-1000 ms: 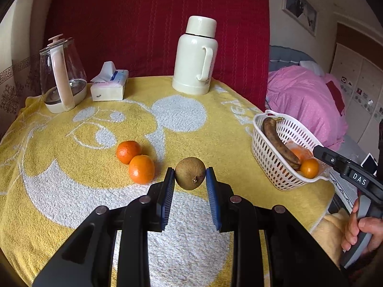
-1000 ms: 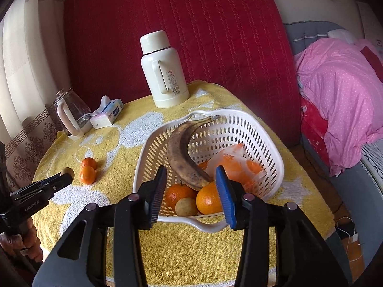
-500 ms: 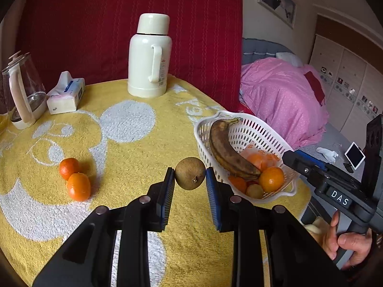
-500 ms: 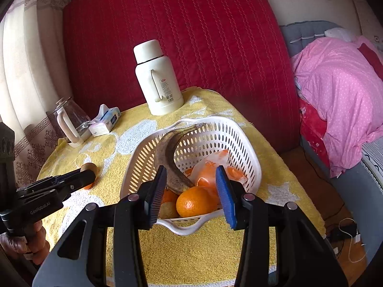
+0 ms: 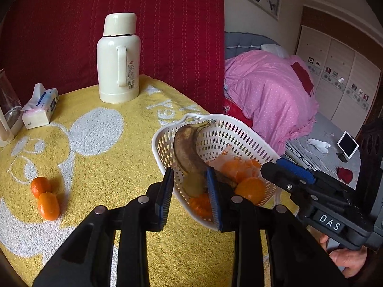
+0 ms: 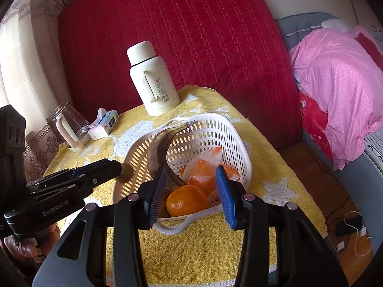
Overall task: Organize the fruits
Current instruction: 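Lower the kiwi into the basket and open the left tool, then move both open tools back toward the two mandarins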
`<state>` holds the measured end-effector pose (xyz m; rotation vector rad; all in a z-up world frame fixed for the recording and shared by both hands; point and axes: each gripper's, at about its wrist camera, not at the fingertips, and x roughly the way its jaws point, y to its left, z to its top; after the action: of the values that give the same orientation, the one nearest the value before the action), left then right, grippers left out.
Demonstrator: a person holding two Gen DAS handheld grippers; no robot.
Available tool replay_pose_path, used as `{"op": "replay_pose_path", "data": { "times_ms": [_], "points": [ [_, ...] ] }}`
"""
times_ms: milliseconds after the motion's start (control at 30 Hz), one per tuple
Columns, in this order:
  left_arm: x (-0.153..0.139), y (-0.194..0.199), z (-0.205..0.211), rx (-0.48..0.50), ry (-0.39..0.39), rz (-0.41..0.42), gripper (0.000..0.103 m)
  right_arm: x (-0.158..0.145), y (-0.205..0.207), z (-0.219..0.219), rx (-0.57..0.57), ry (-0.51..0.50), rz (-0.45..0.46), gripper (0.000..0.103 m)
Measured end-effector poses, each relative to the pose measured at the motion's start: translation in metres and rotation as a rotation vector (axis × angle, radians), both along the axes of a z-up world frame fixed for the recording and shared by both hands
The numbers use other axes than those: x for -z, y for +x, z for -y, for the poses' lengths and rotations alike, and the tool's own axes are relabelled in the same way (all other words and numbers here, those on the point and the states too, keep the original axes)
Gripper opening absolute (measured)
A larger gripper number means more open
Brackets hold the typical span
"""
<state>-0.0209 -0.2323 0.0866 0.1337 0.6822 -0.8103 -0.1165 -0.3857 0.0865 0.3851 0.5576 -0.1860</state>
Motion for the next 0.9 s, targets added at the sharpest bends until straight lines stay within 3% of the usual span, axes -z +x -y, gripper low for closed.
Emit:
{"op": "replay_pose_path", "data": {
  "times_ms": [67,200,267,467,600,900],
  "points": [
    [0.001,0.001,-0.002,-0.013,-0.002,0.002,0.049,0.0,0.0,0.0,-0.001,0.0,0.0,0.044],
    [0.002,0.003,-0.008,-0.034,-0.002,0.003,0.051,0.002,0.002,0.0,-0.005,0.001,-0.006,0.044],
    [0.001,0.003,-0.012,-0.051,-0.001,0.019,0.064,0.003,0.003,-0.003,-0.01,-0.002,-0.007,0.044],
    [-0.002,0.005,-0.023,-0.099,0.006,0.046,0.085,0.0,0.004,-0.01,-0.021,-0.004,-0.002,0.044],
    [-0.002,0.01,-0.034,-0.134,-0.003,0.031,0.089,-0.002,0.004,-0.016,-0.027,-0.011,0.004,0.055],
    [-0.001,0.017,-0.055,-0.22,0.011,0.042,0.095,-0.007,0.008,-0.031,-0.051,-0.022,0.011,0.067]
  ]
}}
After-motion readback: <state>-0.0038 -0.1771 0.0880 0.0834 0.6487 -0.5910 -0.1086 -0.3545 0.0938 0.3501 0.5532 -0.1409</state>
